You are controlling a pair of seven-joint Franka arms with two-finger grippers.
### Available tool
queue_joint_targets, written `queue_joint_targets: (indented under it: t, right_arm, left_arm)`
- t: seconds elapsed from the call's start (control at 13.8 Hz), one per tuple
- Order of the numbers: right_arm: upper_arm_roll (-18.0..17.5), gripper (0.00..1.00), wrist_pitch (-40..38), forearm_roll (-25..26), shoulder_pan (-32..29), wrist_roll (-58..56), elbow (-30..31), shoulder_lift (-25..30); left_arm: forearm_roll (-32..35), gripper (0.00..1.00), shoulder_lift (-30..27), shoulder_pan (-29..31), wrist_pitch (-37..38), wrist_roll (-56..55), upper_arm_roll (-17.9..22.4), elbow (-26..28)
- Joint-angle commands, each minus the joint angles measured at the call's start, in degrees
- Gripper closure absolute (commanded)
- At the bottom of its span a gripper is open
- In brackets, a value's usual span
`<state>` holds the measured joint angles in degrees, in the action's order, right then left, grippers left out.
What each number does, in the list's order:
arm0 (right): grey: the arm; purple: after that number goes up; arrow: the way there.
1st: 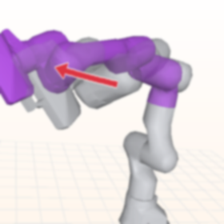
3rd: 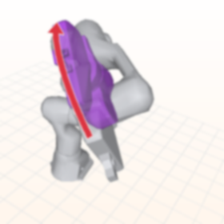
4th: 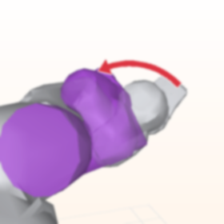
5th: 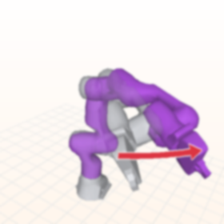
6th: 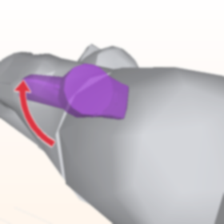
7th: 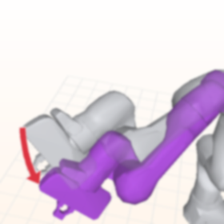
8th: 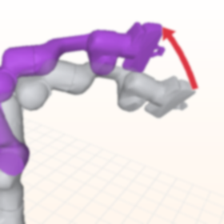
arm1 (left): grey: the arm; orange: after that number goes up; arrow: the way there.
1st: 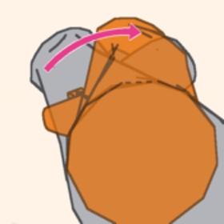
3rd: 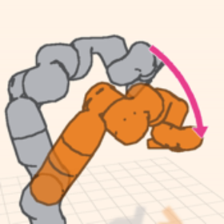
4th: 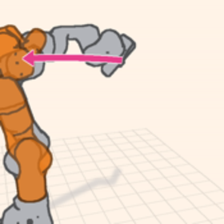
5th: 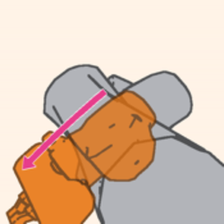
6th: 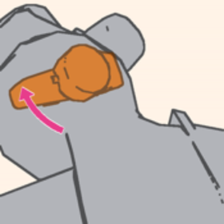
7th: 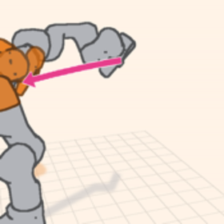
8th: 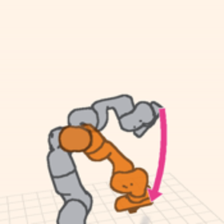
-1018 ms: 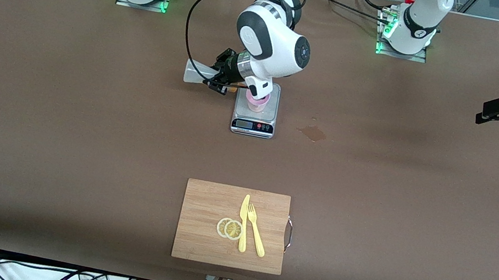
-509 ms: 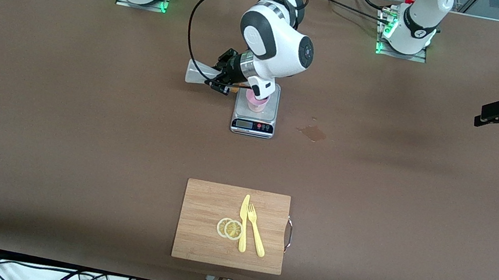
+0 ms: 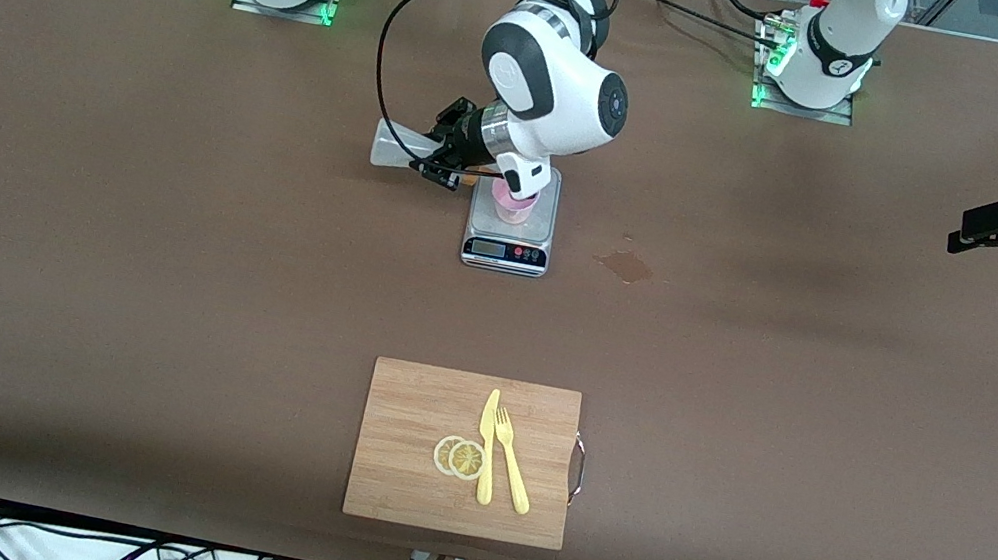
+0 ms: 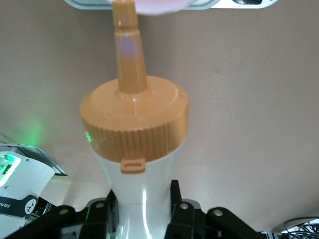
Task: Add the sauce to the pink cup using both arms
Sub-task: 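Tilt the bottle nozzle over the cup and squeeze sauce in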
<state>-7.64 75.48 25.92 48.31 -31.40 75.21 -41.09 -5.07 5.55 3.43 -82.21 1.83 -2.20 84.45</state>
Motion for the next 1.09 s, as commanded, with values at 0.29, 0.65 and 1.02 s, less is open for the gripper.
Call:
queue_joint_targets:
  t: [0.29,0.65,1.02]
  right_arm:
    - [0.4,0.87,-4.8,3.0,1.8,-0.5,-6.0,-3.0]
    - [0.7,0.86,-3.0,-0.8,0.5,-0.3,-5.8,-2.4]
    - [3.4,0.86,1.1,-16.7,-8.0,-3.7,-4.5,4.4]
  left_arm:
    - [0.0,0.0,0.7,-0.1,0.6,0.5,0.0,-1.7]
    - [0.0,0.0,0.7,-0.1,0.6,0.5,0.0,-1.7]
    - [0.0,0.0,0.7,-0.2,0.6,0.5,0.0,-1.7]
